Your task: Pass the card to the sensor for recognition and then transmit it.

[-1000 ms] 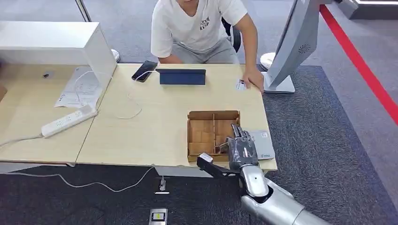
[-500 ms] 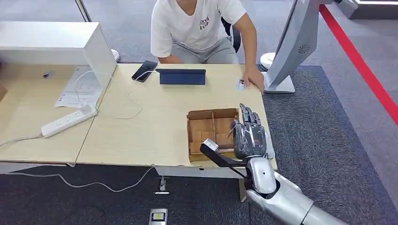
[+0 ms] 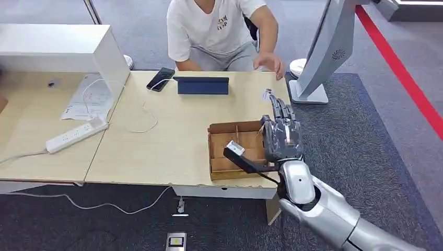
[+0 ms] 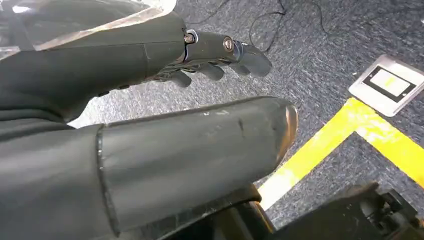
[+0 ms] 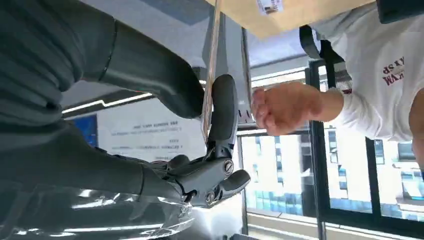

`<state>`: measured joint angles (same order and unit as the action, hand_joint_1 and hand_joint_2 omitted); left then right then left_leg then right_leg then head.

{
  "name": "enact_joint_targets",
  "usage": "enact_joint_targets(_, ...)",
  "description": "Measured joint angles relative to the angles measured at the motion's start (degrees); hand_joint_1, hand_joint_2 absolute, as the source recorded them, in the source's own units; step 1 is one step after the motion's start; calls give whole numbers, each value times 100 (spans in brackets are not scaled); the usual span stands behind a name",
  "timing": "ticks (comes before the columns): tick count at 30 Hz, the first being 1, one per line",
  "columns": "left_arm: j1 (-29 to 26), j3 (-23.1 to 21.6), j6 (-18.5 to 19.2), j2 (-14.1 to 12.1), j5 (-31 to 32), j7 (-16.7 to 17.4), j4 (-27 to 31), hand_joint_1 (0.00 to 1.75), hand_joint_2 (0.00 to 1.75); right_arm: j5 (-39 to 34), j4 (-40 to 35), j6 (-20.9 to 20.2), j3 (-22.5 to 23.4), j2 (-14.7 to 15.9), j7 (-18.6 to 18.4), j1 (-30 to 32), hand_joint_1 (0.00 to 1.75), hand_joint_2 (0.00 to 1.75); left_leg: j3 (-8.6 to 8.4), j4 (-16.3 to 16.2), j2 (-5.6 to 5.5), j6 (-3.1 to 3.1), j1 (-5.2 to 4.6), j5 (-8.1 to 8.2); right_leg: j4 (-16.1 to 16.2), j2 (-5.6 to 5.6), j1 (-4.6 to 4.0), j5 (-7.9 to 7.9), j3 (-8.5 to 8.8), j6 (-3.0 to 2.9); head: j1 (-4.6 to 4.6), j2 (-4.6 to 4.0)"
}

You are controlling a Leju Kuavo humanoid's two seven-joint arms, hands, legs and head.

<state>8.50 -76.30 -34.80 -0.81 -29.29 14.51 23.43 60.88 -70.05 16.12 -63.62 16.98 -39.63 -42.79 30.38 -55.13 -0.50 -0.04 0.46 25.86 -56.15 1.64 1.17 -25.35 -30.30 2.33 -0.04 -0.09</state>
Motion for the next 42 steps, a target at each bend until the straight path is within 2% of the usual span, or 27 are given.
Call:
enact_joint_targets(3, -2, 0, -11, 0, 44, -22, 0, 0, 0, -364, -20, -371, -61, 4, 0, -269, 175, 175, 2, 0, 0, 0, 0, 0, -2, 0, 0, 1, 0, 0, -2, 0)
enact_joint_targets(5, 6, 0, 20, 9, 125, -22, -4, 0, 0, -619, -15, -473, -120, -4, 0, -481, 175, 175, 2, 0, -1, 0, 0, 0, -3, 0, 0, 1, 0, -1, -2, 0)
enact_joint_targets(8, 53, 0, 90, 13, 217, -2, -13, 0, 0, -875, 13, -506, -197, -64, 0, -856, 175, 175, 3, 0, -1, 0, 0, -1, -4, 0, 0, 2, -1, -1, 0, 0)
enact_joint_targets(13, 142, -2, 290, 15, 515, 161, -17, 0, 0, -814, 216, -385, -210, -249, -7, -1298, 175, 175, 2, 0, -5, -1, 2, -1, -3, 0, -1, 2, -1, -1, 0, 0)
enact_joint_targets(18, 222, -2, 387, -7, 754, 341, -17, 0, 0, -520, 509, -213, -98, -405, -7, -1360, 175, 175, 4, 0, -5, -1, 2, -1, -3, 0, -2, 2, 0, -1, 0, 0)
enact_joint_targets(27, 219, 2, 463, -44, 837, 407, -17, 0, 0, -346, 1089, -138, 98, -680, -9, -1406, 175, 175, 3, -1, -6, -1, 2, -1, -3, 0, -2, 2, 0, -1, -2, 0)
enact_joint_targets(34, 169, 26, 455, -70, 822, 422, -17, 0, 0, -409, 1458, -18, 212, -793, -11, -1414, 175, 175, 3, -1, -6, -1, 2, -1, -2, 0, -2, 2, 0, -2, 0, 0)
enact_joint_targets(38, 110, 50, 297, -48, 802, 378, -17, 0, 0, -451, 1631, 58, 218, -820, -13, -1413, 175, 175, 3, -1, -5, -1, 2, -1, -2, 0, -2, 2, -1, -2, 0, 0)
enact_joint_targets(40, 97, 52, 295, -26, 818, 369, -17, 0, 0, -470, 1707, 67, 221, -815, -11, -1412, 10, 175, 3, -1, -5, -1, 2, -1, -2, 0, -1, 2, -1, -2, 0, 0)
enact_joint_targets(41, 95, 52, 302, -24, 820, 367, -17, 0, 0, -470, 1739, 71, 227, -813, -13, -1412, 0, 175, 4, -1, -5, -1, 2, -1, -1, 0, -1, 2, -1, -2, 0, 0)
enact_joint_targets(42, 95, 52, 308, -17, 824, 367, -17, 0, 0, -462, 1766, 85, 236, -811, -11, -1412, 0, 175, 4, -2, -5, -1, 2, -1, -1, 0, -1, 2, -2, -1, 0, 0)
